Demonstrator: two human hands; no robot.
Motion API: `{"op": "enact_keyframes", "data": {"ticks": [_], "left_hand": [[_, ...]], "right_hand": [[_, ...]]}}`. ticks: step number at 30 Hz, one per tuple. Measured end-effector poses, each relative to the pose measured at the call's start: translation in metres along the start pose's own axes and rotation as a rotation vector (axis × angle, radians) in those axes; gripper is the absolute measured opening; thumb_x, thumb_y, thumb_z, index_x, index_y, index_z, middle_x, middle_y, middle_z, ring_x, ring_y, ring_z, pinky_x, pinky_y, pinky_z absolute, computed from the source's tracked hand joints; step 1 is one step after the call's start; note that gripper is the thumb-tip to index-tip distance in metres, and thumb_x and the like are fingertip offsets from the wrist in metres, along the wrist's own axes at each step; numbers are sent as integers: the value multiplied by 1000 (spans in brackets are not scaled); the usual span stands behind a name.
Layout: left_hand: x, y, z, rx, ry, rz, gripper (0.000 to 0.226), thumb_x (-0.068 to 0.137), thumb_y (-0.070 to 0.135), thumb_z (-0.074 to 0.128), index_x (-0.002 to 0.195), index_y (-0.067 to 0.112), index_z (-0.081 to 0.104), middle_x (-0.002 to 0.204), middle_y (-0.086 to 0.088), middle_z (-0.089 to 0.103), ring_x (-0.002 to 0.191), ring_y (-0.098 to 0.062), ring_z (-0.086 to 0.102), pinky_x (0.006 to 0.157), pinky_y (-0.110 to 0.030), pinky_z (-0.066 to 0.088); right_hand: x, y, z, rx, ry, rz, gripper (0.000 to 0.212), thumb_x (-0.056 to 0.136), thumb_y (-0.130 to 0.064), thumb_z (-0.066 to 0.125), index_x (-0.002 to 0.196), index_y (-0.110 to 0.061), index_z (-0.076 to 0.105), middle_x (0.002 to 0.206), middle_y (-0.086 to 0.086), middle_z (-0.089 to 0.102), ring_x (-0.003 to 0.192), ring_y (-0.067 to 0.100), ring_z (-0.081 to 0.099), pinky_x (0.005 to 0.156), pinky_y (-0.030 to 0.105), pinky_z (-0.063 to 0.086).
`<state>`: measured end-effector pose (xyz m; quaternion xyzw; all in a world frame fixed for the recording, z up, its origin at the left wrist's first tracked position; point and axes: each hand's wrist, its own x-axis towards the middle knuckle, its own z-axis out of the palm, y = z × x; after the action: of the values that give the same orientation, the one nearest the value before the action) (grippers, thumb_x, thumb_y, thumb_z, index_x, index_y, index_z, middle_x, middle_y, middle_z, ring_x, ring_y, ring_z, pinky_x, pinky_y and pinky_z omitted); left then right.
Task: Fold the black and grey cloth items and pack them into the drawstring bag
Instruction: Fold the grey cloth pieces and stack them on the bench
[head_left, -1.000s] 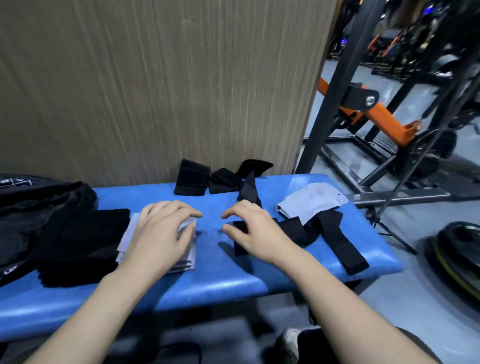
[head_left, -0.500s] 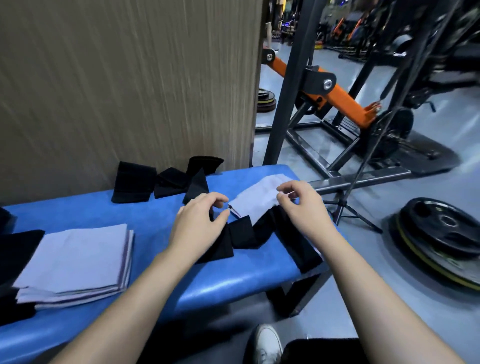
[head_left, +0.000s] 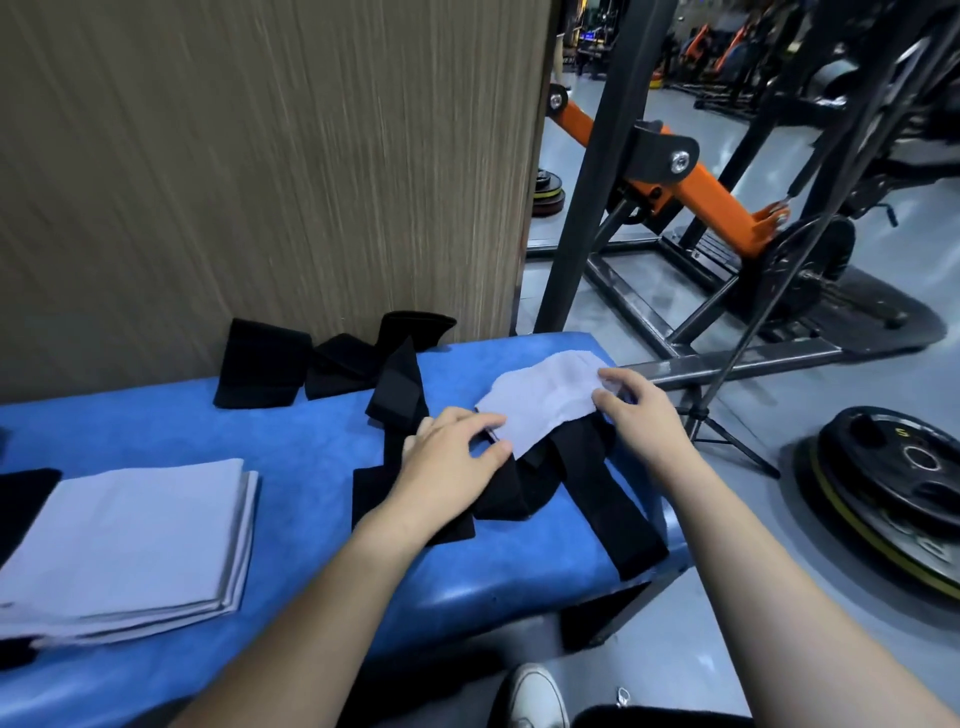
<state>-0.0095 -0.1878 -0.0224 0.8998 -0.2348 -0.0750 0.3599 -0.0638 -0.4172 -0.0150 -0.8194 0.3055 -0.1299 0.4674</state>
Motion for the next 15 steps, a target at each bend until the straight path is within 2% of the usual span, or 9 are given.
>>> {"op": "enact_keyframes", "data": {"ticks": [2, 3, 6, 9, 10, 12, 13, 15], "left_hand": [[0, 2, 2, -24, 7, 2, 36, 95, 43, 56, 130, 37, 60, 130, 19, 50, 125, -7, 41, 111, -30, 25], [1, 2, 1, -53, 21, 0, 36, 94, 41, 57, 130, 33, 61, 130, 19, 50, 126, -6, 43, 112, -31, 25], [3, 3, -2, -132, 75, 16, 33, 93, 34, 62, 125, 27, 64, 124, 21, 52, 120, -5, 51, 113, -36, 32], [4, 7, -5, -236, 127, 53, 31, 93, 27, 63, 124, 23, 66, 120, 22, 51, 110, 1, 54, 109, -28, 38], [4, 8, -6, -281, 143, 66, 30, 93, 24, 64, 123, 21, 66, 120, 21, 51, 109, 2, 55, 106, -21, 39], [4, 10, -8, -344, 174, 92, 29, 93, 19, 64, 122, 20, 67, 122, 19, 53, 111, 3, 54, 99, -11, 38], [5, 11, -9, -367, 190, 103, 28, 93, 18, 64, 121, 20, 67, 122, 18, 54, 112, 4, 54, 96, -10, 38], [5, 12, -12, -428, 210, 107, 27, 93, 14, 64, 119, 21, 69, 122, 19, 55, 112, 4, 55, 92, -8, 39]], "right_hand": [[0, -4, 4, 35, 32, -27, 21, 71, -46, 63, 91, -43, 68, 99, -8, 70, 99, 21, 65, 100, 48, 48], [-2, -7, 5, 56, 47, -36, 17, 74, -41, 65, 91, -40, 69, 96, -5, 71, 96, 21, 67, 97, 46, 50], [-5, -11, 2, 145, 82, -60, 18, 86, -17, 65, 101, -23, 72, 94, 1, 72, 81, 17, 65, 79, 26, 53], [-6, -12, -2, 234, 138, -83, 18, 88, -7, 62, 100, -16, 73, 85, -2, 67, 71, 12, 59, 60, 8, 45], [-7, -12, -4, 261, 160, -78, 19, 89, -6, 61, 99, -16, 73, 82, -2, 66, 69, 11, 57, 58, 8, 44], [-5, -11, -5, 314, 187, -43, 22, 87, -4, 59, 100, -16, 72, 81, 1, 63, 68, 13, 55, 64, 19, 47], [-4, -10, -5, 344, 180, -19, 23, 86, -4, 60, 101, -17, 70, 81, 2, 61, 69, 15, 54, 67, 26, 47], [-3, -9, -3, 369, 144, 15, 26, 82, -4, 65, 103, -20, 63, 84, 5, 57, 71, 18, 56, 70, 31, 47]]}}
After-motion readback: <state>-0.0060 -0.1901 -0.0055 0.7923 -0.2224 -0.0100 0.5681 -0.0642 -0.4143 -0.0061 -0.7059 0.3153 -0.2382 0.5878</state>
